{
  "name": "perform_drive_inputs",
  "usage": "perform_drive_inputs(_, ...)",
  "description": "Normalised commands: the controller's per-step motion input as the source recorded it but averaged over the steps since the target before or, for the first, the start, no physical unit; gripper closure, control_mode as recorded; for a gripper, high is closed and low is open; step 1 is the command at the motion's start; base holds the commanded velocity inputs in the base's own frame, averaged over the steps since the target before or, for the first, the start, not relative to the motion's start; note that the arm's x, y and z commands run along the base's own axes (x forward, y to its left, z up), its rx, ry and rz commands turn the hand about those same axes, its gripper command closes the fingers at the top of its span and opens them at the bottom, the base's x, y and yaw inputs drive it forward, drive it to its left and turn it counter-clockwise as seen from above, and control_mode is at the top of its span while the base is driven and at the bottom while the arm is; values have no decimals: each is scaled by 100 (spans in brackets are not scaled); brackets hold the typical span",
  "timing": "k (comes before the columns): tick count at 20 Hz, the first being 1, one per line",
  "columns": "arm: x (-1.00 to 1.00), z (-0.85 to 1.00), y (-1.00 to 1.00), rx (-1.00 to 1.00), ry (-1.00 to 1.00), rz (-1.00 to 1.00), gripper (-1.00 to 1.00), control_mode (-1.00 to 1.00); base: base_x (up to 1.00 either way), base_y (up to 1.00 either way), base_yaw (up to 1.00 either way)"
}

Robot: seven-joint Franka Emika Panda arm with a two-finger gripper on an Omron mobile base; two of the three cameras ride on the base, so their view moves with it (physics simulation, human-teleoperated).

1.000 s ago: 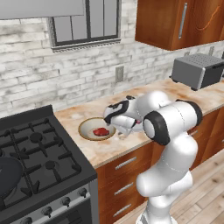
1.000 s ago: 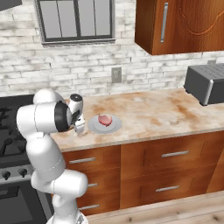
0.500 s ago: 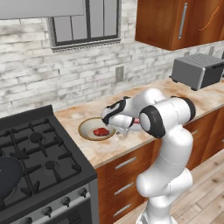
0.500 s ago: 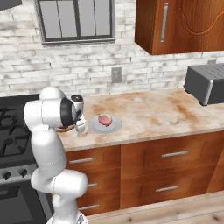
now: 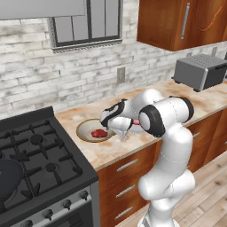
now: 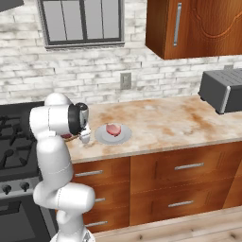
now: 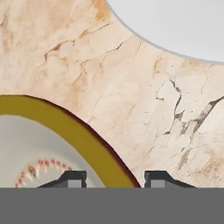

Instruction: Place one of the steaks on the plate and the other in the bowl. Then place the bowl in the fridge.

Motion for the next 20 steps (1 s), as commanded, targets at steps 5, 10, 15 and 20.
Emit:
perform_drive_inputs(5, 0, -2, 20, 0, 0, -1, 100, -100, 0, 0, 0)
perform_drive_inputs(10, -34, 59, -4, 14, 0, -12, 100, -100, 0, 0, 0)
perform_drive_inputs(15, -45, 84, -12, 25, -9, -9, 100, -100, 0, 0, 0)
perform_drive_inputs(20, -48, 96, -17, 10, -19, 1, 100, -100, 0, 0, 0)
